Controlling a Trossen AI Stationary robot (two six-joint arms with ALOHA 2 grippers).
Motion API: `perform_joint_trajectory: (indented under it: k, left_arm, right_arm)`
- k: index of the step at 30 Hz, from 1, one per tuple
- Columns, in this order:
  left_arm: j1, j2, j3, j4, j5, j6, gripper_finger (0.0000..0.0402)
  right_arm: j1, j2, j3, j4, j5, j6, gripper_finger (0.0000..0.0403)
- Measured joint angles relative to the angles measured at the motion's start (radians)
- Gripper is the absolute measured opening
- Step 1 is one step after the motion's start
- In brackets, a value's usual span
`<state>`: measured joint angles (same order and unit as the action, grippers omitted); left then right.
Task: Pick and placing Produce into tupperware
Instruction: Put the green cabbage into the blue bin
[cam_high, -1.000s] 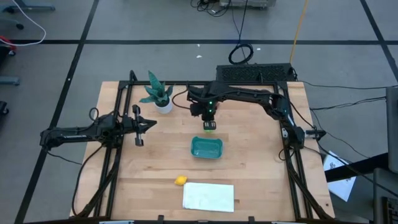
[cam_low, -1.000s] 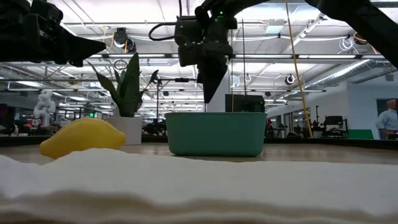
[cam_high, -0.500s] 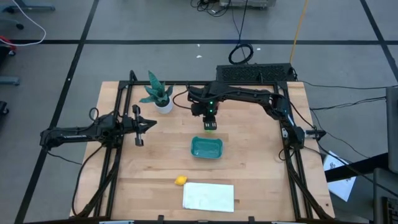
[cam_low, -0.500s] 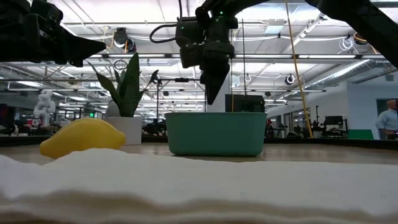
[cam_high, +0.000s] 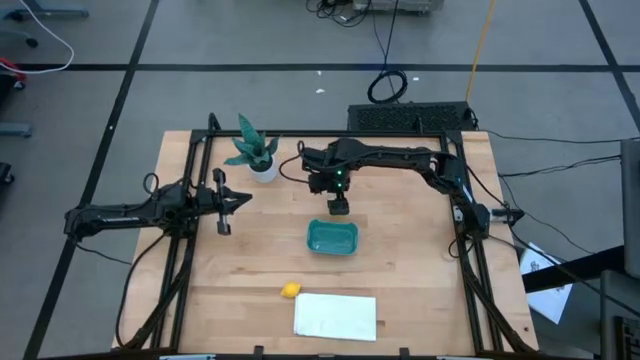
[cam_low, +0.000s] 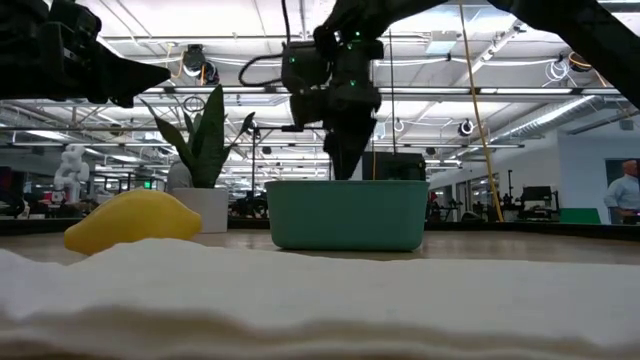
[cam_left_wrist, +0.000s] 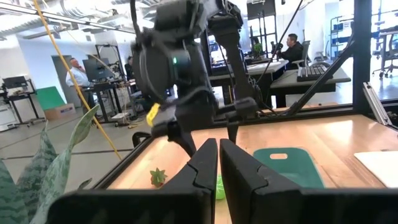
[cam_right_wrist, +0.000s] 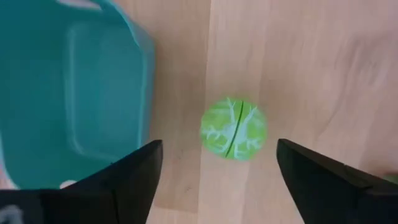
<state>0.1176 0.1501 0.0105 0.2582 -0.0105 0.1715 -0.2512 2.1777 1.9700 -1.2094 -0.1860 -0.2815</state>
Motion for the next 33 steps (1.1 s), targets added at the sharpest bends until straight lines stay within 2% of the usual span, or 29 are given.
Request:
perform_joint_trajectory:
  k: [7, 14, 25, 29, 33]
  left_arm:
    - [0.0, 0.0, 0.0, 0.0, 0.0, 0.0, 0.0026]
    - [0.0, 0.0, 0.0, 0.0, 0.0, 0.0, 0.0026]
    - [0.0, 0.0, 0.0, -0.001, 0.0, 0.0, 0.0026]
    - [0.0, 0.0, 0.0, -0.001, 0.0, 0.0, 0.0026]
    - [0.0, 0.0, 0.0, -0.001, 0.0, 0.0, 0.0026]
  right_arm:
    - [-0.037, 0.002, -0.102, 0.109, -0.002, 0.058, 0.0314]
    - [-0.077, 0.002, -0.128, 0.14, -0.132, 0.122, 0.0314]
    - [-0.042, 0.002, -0.128, 0.138, -0.123, 0.127, 0.0314]
    - [-0.035, 0.002, -0.129, 0.134, -0.034, 0.125, 0.0314]
    - [-0.035, 0.002, -0.147, 0.154, -0.018, 0.13, 0.0314]
